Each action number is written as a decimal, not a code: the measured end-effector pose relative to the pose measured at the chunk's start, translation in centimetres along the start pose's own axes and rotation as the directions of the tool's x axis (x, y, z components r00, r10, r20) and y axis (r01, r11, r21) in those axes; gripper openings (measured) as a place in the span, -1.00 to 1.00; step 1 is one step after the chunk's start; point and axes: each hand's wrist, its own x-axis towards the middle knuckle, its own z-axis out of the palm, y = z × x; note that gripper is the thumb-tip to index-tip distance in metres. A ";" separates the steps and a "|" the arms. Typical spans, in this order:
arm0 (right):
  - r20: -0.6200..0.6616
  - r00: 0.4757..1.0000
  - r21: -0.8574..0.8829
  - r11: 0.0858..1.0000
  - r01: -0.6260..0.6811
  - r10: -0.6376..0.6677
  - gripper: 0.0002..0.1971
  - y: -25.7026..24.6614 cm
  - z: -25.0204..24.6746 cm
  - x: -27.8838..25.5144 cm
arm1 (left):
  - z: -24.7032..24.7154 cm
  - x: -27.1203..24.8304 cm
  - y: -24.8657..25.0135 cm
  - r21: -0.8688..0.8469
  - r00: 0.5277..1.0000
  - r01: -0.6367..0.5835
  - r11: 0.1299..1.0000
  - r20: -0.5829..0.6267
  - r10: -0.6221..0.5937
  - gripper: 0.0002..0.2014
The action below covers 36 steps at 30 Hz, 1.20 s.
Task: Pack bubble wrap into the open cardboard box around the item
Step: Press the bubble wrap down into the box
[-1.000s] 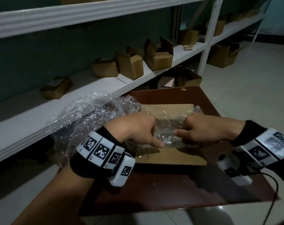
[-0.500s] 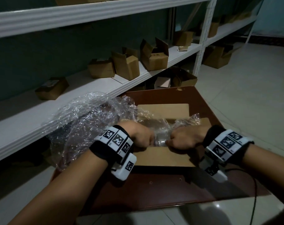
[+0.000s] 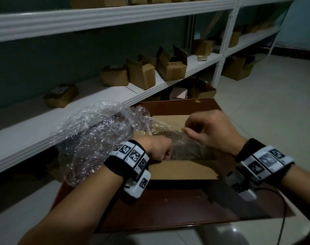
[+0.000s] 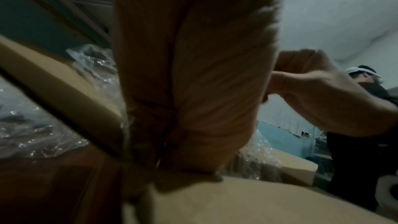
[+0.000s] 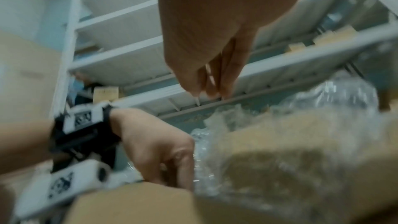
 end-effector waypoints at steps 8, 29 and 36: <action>0.310 0.934 0.253 0.931 -0.262 0.179 -0.88 1.9 -0.8 0.2 | -2.1 -1.2 -1.3 -0.077 0.960 -0.211 0.974 -0.204 0.192 -0.90; 0.773 0.598 0.085 0.899 -0.429 0.212 -0.59 0.0 -2.4 -0.4 | -3.2 -3.9 0.9 0.265 0.966 0.010 0.964 -0.252 0.059 -0.69; 0.815 0.478 -0.047 0.859 -0.509 0.327 -0.86 -0.9 -1.8 0.3 | -1.8 -3.3 1.8 0.103 0.997 -0.057 0.993 -0.042 0.062 -0.72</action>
